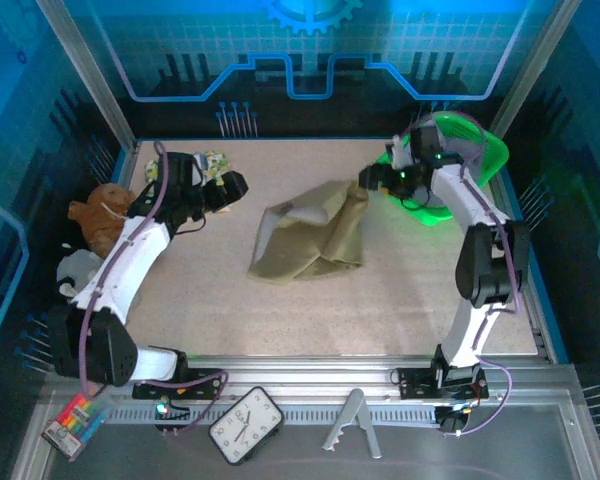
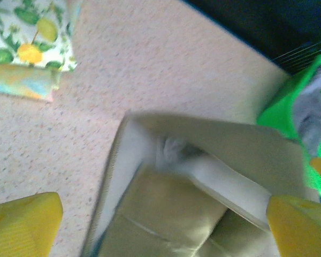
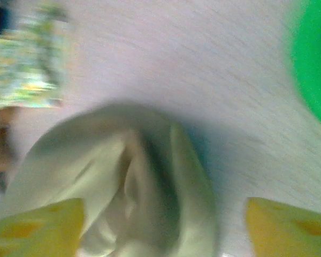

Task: Fold and stack the skirts

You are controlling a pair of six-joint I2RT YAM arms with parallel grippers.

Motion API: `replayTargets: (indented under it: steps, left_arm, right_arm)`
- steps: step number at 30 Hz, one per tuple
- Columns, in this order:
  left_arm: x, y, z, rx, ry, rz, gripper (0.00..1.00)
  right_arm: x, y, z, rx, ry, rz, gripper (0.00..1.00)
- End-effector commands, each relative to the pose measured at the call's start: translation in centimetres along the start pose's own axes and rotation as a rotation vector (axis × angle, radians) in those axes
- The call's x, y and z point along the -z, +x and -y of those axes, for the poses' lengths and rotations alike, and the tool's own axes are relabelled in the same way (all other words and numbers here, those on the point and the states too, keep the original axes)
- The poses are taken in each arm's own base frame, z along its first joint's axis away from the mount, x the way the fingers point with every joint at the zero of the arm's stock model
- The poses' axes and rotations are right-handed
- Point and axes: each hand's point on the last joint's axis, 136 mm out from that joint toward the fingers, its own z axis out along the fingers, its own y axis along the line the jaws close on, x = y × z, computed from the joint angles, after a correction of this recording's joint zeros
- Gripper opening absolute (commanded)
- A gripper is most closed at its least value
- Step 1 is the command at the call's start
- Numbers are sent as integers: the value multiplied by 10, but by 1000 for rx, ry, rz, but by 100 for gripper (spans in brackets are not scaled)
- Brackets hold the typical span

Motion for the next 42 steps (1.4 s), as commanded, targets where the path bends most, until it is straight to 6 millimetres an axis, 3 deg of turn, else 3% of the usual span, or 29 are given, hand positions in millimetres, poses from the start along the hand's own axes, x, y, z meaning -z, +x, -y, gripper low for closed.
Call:
replayTargets:
  steps: [1, 6, 9, 17, 20, 23, 29, 36, 39, 42]
  left_arm:
    - [-15, 31, -21, 38, -114, -119, 99]
    - [-33, 53, -38, 100, -194, -171, 99]
    - [-42, 67, -50, 142, -258, -208, 99]
    - [-58, 111, -62, 217, -302, -256, 99]
    - [-67, 122, -44, 214, -206, -305, 99]
    - [-76, 132, -13, 160, -78, -371, 99]
    - [-96, 130, 40, -159, -36, -411, 97]
    - [-158, 121, 76, -691, -146, -430, 72]
    - [-178, 115, 88, -801, -141, -439, 55]
    - [-193, 114, 94, -860, -125, -470, 49]
  right_arm:
    - [23, -14, -3, 20, 91, 170, 100]
    - [51, 7, -11, 220, 383, 271, 100]
    - [54, 25, -6, 281, 500, 243, 100]
    - [19, 70, -10, 93, 255, 188, 100]
    - [11, 72, -2, 45, 240, 213, 100]
    - [7, 76, 19, -17, 284, 193, 100]
    - [2, 84, 46, -42, 309, 96, 100]
    - [14, 80, 49, -100, 269, 160, 100]
    - [19, 83, 50, -87, 280, 145, 100]
    - [24, 84, 52, -81, 297, 147, 100]
